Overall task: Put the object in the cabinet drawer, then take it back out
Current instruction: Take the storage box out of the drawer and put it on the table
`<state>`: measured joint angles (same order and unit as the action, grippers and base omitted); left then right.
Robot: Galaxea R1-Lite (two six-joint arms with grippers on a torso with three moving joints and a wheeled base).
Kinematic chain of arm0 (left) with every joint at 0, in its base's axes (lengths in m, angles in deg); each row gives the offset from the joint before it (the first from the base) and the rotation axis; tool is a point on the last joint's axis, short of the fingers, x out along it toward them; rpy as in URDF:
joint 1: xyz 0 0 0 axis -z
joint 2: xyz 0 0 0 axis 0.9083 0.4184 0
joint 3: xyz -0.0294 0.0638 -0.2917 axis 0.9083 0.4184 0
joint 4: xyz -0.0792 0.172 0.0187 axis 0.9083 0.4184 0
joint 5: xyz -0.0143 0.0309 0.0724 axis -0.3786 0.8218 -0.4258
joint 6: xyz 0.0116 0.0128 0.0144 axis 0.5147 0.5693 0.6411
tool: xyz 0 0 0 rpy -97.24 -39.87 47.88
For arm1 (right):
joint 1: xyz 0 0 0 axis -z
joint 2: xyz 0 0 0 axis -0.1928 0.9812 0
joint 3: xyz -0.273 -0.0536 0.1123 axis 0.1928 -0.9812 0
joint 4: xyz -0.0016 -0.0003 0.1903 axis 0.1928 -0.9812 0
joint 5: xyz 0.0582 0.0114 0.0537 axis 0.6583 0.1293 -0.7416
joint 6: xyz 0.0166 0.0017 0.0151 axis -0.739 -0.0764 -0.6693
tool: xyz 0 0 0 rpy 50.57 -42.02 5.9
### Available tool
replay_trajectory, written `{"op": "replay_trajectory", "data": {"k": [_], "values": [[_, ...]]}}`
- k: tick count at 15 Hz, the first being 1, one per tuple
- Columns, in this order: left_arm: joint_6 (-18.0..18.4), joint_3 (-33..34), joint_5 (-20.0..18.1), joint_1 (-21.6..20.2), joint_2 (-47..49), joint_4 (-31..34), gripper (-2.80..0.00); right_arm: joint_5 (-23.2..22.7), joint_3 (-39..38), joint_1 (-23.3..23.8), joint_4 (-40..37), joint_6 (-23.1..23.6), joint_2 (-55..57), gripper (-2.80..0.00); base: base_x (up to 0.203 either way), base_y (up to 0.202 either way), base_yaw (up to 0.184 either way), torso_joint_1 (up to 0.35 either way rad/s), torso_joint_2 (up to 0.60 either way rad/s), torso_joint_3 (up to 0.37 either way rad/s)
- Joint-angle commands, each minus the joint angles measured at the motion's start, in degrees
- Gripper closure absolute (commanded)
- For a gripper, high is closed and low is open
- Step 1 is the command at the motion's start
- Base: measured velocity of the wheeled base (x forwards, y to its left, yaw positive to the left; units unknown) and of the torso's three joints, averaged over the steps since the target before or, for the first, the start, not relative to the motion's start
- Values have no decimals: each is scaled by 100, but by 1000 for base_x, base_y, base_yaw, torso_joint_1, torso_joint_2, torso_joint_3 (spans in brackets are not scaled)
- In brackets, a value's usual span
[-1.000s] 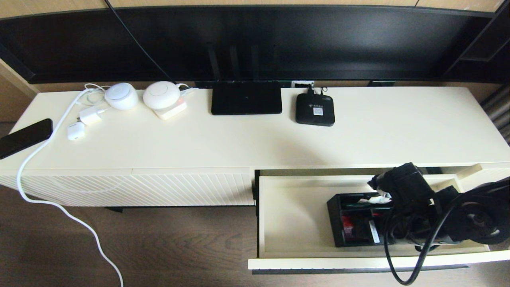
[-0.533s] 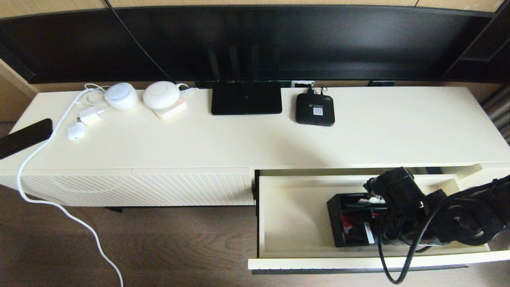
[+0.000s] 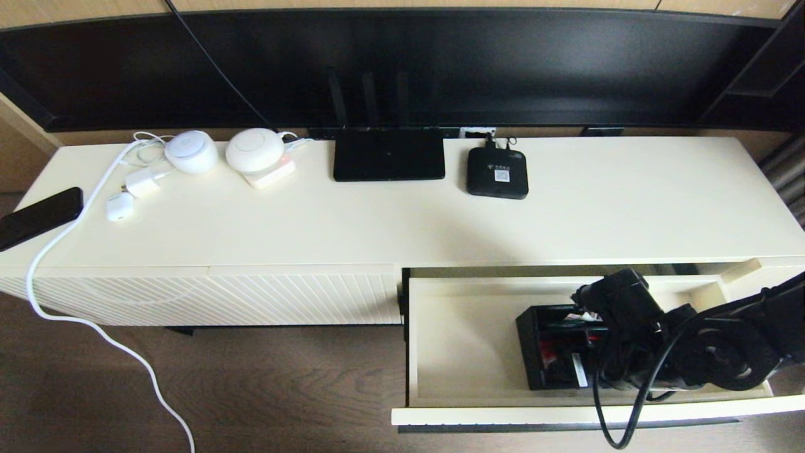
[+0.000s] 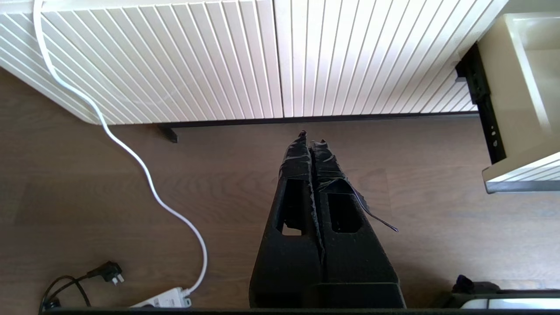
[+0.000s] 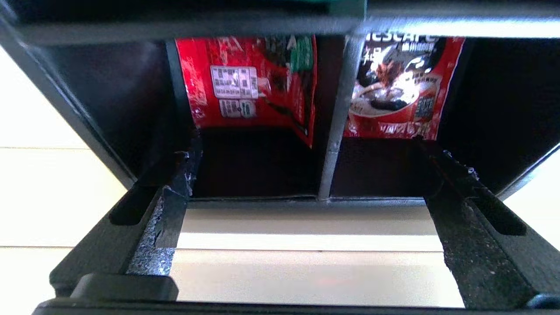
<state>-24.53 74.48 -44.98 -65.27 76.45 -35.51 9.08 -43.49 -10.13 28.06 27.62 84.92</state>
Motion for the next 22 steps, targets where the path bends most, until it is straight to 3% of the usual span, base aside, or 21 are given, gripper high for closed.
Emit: {"op": "replay_trajectory", "data": {"k": [1, 5, 6, 22], "values": [[1, -4, 1, 0, 9, 0, 0, 6, -51, -2, 19, -10, 32, -280, 0, 0, 0, 0, 0, 0], [1, 3, 1, 0, 8, -3, 0, 6, -56, -2, 46, -19, 15, -280, 0, 0, 0, 0, 0, 0], [1, -1, 1, 0, 3, -5, 0, 6, -28, 7, 46, -41, 16, 0, 0, 0, 0, 0, 0, 0], [1, -4, 1, 0, 9, 0, 0, -3, -229, 7, 169, -109, -160, 0, 0, 0, 0, 0, 0, 0]]}}
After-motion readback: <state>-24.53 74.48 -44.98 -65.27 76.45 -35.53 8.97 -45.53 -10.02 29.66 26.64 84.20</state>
